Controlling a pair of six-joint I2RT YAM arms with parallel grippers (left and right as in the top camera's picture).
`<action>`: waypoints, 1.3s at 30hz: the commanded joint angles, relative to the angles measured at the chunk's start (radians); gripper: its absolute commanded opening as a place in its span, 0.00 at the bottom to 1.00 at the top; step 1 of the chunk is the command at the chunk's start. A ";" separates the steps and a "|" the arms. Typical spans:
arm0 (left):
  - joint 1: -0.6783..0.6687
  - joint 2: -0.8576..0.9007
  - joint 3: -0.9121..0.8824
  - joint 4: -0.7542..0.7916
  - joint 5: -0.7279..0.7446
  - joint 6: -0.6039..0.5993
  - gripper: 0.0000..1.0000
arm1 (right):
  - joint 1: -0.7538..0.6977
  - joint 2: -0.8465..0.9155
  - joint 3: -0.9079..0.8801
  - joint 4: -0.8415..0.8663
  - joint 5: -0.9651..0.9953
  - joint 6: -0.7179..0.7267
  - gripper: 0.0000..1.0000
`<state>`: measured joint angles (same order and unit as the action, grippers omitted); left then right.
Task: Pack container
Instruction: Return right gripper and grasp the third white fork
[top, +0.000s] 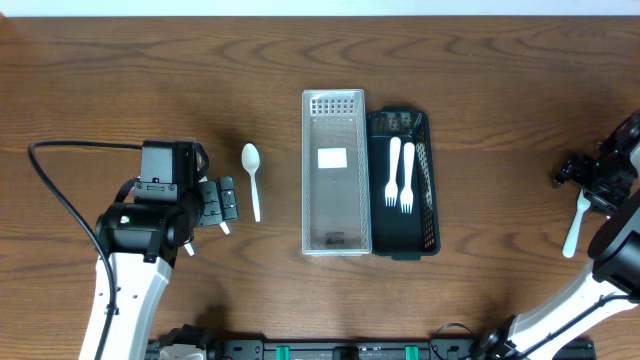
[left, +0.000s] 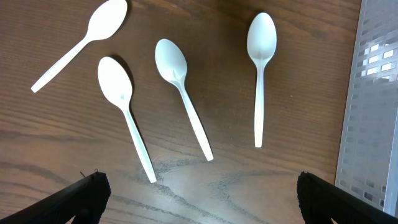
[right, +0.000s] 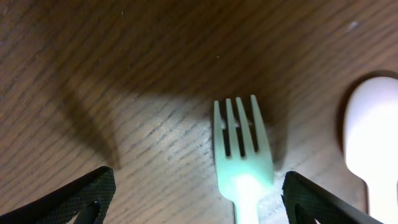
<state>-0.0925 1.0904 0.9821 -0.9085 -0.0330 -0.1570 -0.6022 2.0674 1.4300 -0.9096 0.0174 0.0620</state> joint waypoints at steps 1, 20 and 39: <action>0.005 0.002 0.004 0.000 -0.008 0.003 0.98 | -0.006 0.008 -0.023 0.018 -0.019 -0.023 0.89; 0.005 0.002 0.004 0.000 -0.008 0.003 0.98 | -0.006 0.010 -0.039 0.039 -0.026 -0.022 0.63; 0.005 0.002 0.004 0.000 -0.008 0.003 0.98 | -0.006 0.010 -0.039 0.039 -0.045 -0.023 0.33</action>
<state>-0.0921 1.0904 0.9821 -0.9085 -0.0330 -0.1570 -0.6022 2.0674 1.4014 -0.8715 0.0025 0.0402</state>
